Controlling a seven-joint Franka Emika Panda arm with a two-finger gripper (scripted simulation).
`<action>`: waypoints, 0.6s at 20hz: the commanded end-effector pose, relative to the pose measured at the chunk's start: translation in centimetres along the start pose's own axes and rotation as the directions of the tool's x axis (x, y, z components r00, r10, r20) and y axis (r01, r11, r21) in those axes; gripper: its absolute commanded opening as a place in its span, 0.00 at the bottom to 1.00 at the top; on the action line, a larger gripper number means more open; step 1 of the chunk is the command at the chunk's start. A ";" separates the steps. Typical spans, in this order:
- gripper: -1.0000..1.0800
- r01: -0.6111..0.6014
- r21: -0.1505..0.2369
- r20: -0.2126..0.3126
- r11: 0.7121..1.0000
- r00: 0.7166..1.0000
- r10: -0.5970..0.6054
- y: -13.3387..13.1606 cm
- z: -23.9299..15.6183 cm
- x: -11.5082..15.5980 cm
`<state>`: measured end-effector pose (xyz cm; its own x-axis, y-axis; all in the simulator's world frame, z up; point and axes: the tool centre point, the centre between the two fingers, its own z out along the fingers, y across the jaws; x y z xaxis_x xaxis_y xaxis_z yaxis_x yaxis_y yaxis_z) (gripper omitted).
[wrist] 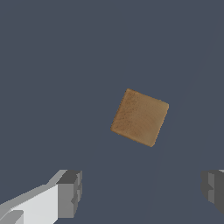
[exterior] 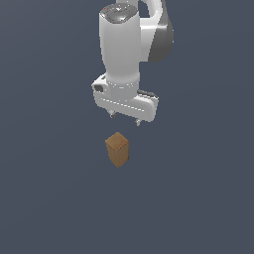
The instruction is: Pick up the object and move it to a goal position.
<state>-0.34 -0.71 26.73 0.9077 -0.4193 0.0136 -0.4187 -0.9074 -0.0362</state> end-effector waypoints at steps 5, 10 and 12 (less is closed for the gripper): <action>0.96 -0.182 -0.017 0.004 0.983 0.983 0.182 0.9 3.5 2.0; 0.96 -0.280 -0.028 0.003 0.960 0.960 0.280 1.5 5.6 3.1; 0.96 -0.309 -0.032 0.002 0.951 0.951 0.309 1.6 6.2 3.3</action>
<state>1.99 -3.22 21.01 0.7511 -0.6602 -0.0008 -0.6602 -0.7511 -0.0095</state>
